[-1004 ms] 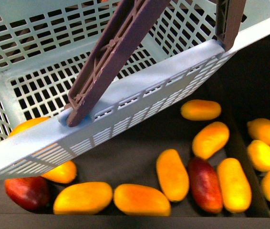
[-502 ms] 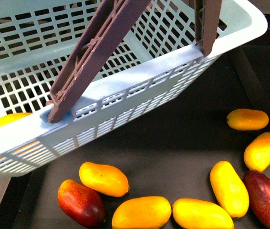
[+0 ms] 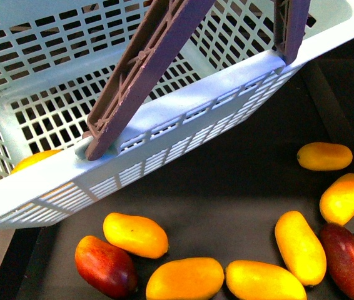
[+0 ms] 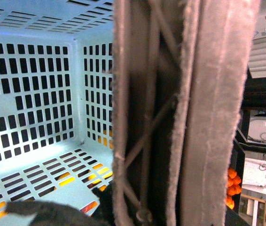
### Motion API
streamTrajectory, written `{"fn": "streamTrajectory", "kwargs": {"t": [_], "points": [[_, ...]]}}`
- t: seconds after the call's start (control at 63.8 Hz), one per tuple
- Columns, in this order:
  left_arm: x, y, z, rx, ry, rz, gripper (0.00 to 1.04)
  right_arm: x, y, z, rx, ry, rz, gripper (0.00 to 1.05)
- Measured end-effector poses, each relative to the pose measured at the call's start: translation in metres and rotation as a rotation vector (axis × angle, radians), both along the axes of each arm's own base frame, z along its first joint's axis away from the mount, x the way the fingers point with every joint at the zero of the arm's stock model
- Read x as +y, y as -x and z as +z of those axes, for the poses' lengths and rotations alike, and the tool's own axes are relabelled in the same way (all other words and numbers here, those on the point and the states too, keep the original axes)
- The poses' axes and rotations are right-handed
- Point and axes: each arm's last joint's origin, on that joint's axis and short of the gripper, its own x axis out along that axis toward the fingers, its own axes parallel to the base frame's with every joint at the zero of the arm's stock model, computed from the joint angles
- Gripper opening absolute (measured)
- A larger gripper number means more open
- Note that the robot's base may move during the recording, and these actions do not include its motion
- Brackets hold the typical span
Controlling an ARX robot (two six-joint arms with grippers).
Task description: Pick lemon and mango into basket
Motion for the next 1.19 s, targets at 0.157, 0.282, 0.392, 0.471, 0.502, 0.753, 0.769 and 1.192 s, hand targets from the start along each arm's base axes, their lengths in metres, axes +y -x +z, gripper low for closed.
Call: {"fn": "streamTrajectory", "kwargs": {"t": [0.157, 0.282, 0.392, 0.471, 0.502, 0.753, 0.769, 1.192], "points": [[0.000, 0.000, 0.000, 0.003, 0.006, -0.012, 0.14, 0.002, -0.026, -0.019, 0.024, -0.020, -0.024, 0.96], [-0.001, 0.001, 0.000, 0.006, 0.010, -0.015, 0.14, 0.002, -0.037, -0.031, 0.045, -0.029, -0.040, 0.96], [-0.001, 0.000, 0.000, 0.005, 0.009, -0.014, 0.14, 0.002, -0.047, -0.044, 0.062, -0.040, -0.058, 0.96], [-0.001, 0.000, 0.000, 0.004, 0.007, -0.011, 0.14, 0.002, -0.052, -0.054, 0.080, -0.046, -0.076, 0.96], [-0.001, 0.000, 0.000, 0.003, 0.006, -0.010, 0.14, 0.002, -0.054, -0.057, 0.088, -0.048, -0.081, 0.96], [-0.001, 0.000, 0.000, 0.003, 0.006, -0.009, 0.14, 0.002, -0.060, -0.078, 0.126, -0.053, -0.113, 0.96], [-0.001, 0.000, 0.000, 0.003, 0.006, -0.009, 0.14, 0.002, -0.061, -0.078, 0.126, -0.052, -0.114, 0.96], [-0.001, 0.000, 0.000, 0.004, 0.007, -0.011, 0.14, 0.006, -0.069, -0.100, 0.179, -0.015, -0.140, 0.89]]}}
